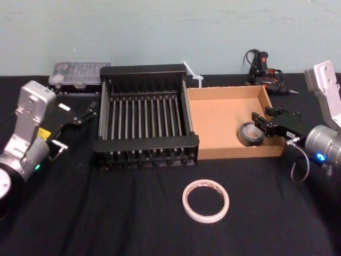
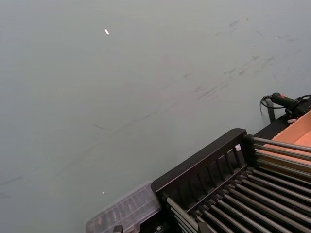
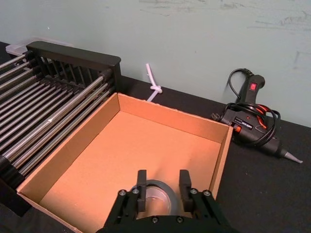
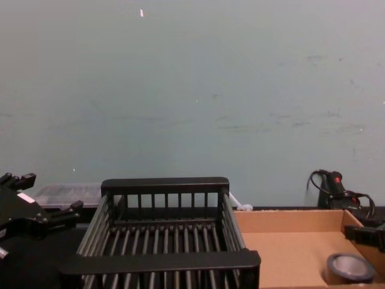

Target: Pick up the white tape and place it into the black box , Pick up the silver tape and place it into the brown box.

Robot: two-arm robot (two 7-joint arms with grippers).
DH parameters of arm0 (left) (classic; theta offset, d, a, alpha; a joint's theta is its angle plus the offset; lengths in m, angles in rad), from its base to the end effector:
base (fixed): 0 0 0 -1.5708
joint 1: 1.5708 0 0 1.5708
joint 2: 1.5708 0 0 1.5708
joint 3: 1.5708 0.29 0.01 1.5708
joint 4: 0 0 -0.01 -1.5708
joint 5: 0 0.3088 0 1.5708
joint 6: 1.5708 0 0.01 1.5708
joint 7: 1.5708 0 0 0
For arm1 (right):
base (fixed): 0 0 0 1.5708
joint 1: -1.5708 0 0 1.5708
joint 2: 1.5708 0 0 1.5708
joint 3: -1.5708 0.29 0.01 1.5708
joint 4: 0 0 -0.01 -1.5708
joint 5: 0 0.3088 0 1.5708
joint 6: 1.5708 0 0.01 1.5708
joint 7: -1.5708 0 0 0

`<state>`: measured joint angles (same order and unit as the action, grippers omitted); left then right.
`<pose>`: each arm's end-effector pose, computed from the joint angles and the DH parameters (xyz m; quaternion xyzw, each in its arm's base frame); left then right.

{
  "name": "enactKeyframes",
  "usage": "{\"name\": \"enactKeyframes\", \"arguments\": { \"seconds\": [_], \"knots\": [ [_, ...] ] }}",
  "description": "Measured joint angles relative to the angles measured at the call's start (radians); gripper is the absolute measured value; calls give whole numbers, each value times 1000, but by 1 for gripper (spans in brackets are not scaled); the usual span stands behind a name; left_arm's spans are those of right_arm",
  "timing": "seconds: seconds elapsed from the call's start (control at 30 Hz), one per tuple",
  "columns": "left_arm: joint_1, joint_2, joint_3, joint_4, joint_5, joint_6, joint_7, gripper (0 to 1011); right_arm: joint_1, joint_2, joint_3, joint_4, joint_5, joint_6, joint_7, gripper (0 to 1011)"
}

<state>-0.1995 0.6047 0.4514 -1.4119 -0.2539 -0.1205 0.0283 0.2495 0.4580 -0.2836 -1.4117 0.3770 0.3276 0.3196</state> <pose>0.3581 0.0827 -0.3023 0.1416 -0.1324 0.5799 0.7913 0.3876 -0.0743 -0.2699 -0.1601 0.0908 -0.5103 0.8401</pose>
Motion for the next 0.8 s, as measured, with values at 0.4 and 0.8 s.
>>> {"name": "enactKeyframes", "arguments": {
  "seconds": [0.4,0.8],
  "knots": [
    [0,0,0,0,0,0,0,1001,0,0,0,-1,1,1,0,777],
    [0,0,0,0,0,0,0,1001,-2,0,1,-2,1,1,0,1002]
  ]
}}
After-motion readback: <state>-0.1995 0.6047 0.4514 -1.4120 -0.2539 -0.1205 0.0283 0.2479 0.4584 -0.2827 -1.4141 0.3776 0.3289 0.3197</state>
